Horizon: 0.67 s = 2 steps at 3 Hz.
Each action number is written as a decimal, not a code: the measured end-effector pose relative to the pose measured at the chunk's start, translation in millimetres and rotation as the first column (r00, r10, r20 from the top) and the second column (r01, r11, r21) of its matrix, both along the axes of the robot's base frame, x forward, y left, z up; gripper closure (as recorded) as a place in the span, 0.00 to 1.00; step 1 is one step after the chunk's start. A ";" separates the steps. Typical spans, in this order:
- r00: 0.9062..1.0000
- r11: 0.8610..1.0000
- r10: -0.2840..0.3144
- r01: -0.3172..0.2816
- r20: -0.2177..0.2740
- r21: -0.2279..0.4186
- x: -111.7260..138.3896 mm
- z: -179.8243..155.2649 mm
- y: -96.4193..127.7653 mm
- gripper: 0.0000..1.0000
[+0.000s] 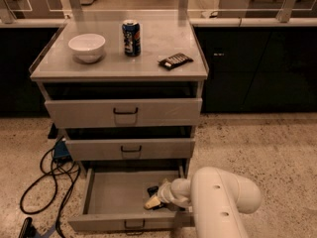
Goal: Pick rxbar blueberry from bottom drawer and place on counter
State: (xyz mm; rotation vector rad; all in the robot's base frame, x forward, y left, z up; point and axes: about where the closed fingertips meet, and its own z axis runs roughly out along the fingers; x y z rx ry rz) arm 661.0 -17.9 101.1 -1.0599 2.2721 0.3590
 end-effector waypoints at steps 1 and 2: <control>0.996 0.998 0.065 -0.066 -0.055 -0.021 -40.2 -23.6 31.5 0.00; 0.995 0.997 0.078 -0.078 -0.059 -0.003 -38.0 -20.7 37.0 0.00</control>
Offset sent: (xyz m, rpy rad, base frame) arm -0.0454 0.0539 -0.0272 0.1831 0.1138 0.0958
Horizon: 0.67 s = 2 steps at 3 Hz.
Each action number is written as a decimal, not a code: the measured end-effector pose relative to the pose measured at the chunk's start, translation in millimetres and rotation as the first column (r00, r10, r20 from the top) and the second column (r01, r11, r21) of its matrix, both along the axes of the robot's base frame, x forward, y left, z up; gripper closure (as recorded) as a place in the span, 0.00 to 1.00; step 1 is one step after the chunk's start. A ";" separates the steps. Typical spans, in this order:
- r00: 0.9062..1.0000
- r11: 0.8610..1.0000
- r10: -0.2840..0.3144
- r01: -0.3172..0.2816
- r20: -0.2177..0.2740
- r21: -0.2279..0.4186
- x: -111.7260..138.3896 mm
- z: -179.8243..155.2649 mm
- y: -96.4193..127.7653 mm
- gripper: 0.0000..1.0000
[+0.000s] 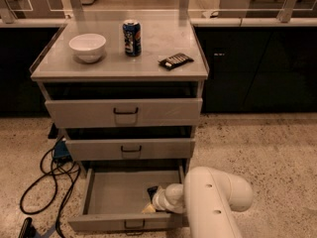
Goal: Pick rxbar blueberry from bottom drawer and place on counter
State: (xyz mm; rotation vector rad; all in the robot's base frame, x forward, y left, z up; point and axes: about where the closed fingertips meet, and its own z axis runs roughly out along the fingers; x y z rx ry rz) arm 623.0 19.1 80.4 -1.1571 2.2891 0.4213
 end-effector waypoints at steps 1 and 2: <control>1.000 1.000 0.000 0.000 0.000 0.000 0.0 0.0 0.0 0.19; 1.000 1.000 0.000 0.000 0.000 0.000 0.0 0.1 0.0 0.42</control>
Offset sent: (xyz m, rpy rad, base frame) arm 0.0000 0.0000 0.0000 0.0000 0.0000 0.0000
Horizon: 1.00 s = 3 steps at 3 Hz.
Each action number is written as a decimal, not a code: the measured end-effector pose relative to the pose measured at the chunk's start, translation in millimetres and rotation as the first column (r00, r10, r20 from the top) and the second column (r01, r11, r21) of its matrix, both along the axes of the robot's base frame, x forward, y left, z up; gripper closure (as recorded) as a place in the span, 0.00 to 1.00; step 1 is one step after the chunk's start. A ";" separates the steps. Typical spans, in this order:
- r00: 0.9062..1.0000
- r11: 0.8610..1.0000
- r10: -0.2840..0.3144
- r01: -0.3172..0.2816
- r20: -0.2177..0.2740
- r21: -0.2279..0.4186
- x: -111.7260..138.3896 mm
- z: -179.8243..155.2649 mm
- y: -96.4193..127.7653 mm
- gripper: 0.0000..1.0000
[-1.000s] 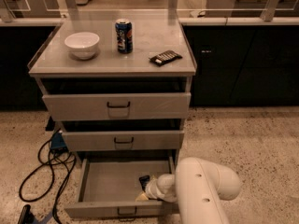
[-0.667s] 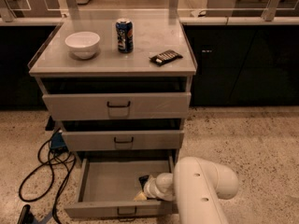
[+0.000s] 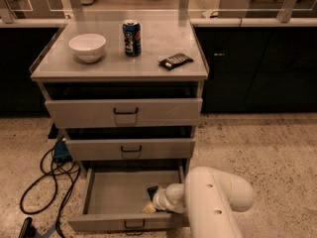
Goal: Pick rxbar blueberry from bottom drawer and place on counter
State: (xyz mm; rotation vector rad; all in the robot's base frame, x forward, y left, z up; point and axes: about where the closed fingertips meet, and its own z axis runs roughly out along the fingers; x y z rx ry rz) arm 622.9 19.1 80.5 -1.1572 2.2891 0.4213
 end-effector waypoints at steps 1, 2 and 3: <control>1.000 1.000 0.000 0.000 0.000 0.000 0.0 8.4 0.0 0.65; 1.000 1.000 0.000 0.000 0.000 0.000 0.1 14.5 0.0 0.89; 0.994 0.999 0.031 -0.029 0.106 -0.019 13.1 54.8 -6.3 1.00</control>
Offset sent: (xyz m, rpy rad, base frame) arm -0.0718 0.0291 0.0857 -0.1695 -0.2937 -0.0794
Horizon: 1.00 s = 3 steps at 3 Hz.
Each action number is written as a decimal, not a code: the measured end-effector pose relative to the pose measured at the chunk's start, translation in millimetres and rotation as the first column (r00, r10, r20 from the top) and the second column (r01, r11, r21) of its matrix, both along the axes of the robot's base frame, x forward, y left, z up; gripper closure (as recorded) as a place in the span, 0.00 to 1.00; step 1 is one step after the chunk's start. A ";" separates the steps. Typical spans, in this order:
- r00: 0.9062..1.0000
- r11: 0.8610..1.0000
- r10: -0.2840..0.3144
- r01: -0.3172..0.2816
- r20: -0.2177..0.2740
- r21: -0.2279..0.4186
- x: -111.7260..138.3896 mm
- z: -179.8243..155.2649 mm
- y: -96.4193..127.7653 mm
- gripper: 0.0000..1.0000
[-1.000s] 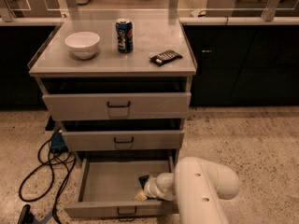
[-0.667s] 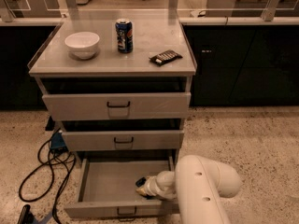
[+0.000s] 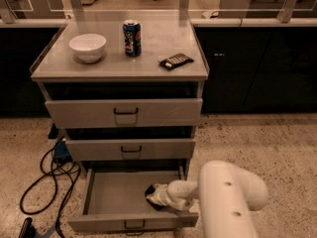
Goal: Pick rxbar blueberry from bottom drawer and place on counter
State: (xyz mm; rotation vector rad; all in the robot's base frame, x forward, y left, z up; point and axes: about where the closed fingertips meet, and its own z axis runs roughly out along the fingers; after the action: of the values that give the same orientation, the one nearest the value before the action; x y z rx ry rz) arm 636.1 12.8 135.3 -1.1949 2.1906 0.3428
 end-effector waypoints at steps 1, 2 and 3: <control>0.979 0.999 0.034 -0.032 0.202 -0.013 9.2 91.1 19.4 1.00; 0.948 0.999 0.043 -0.051 0.315 0.015 -16.9 160.2 69.4 1.00; 0.927 0.996 0.027 -0.057 0.374 0.068 -67.9 210.5 116.5 1.00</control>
Offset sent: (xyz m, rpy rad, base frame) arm -0.1877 0.1072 0.1935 -0.3228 -0.5386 -0.1912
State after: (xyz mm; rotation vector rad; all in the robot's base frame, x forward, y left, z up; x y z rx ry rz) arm 568.2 129.3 345.8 -1.1587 1.8098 0.1961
